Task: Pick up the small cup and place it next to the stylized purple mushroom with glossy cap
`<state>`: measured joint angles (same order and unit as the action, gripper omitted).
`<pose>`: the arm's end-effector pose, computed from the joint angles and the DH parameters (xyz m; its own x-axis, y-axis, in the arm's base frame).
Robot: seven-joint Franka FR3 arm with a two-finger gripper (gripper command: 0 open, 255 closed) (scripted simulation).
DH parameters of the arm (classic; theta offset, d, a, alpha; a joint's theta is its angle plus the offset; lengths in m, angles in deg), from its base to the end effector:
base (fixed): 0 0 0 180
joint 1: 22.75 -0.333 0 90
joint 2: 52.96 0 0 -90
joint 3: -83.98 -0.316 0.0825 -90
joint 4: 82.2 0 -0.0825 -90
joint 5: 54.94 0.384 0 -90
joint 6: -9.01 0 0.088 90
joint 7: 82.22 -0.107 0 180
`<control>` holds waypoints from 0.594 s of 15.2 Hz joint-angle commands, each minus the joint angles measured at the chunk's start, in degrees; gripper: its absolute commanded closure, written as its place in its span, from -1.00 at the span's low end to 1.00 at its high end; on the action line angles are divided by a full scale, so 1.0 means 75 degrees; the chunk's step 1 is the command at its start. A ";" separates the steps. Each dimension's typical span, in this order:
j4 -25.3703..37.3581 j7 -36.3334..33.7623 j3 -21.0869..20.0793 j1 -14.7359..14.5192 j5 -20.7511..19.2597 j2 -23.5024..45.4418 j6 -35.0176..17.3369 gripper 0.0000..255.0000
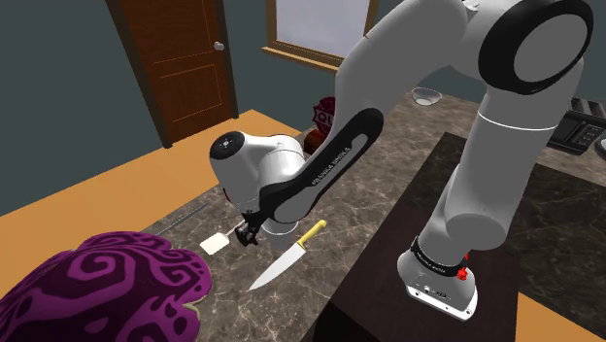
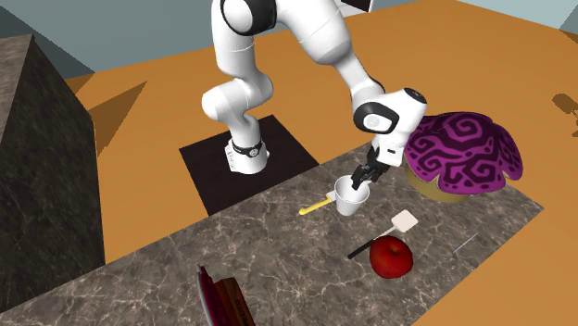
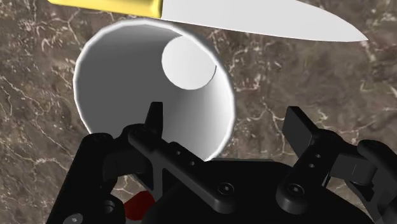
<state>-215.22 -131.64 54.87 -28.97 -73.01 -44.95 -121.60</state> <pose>0.4116 0.2849 0.2757 0.9998 -0.0204 -0.0087 -0.0181 -0.9761 0.2166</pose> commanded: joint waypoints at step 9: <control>0.0245 0.0291 -0.0139 -0.0013 0.0460 -0.0468 0.0619 -1.00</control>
<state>-213.39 -129.46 53.83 -29.07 -69.56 -48.46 -116.97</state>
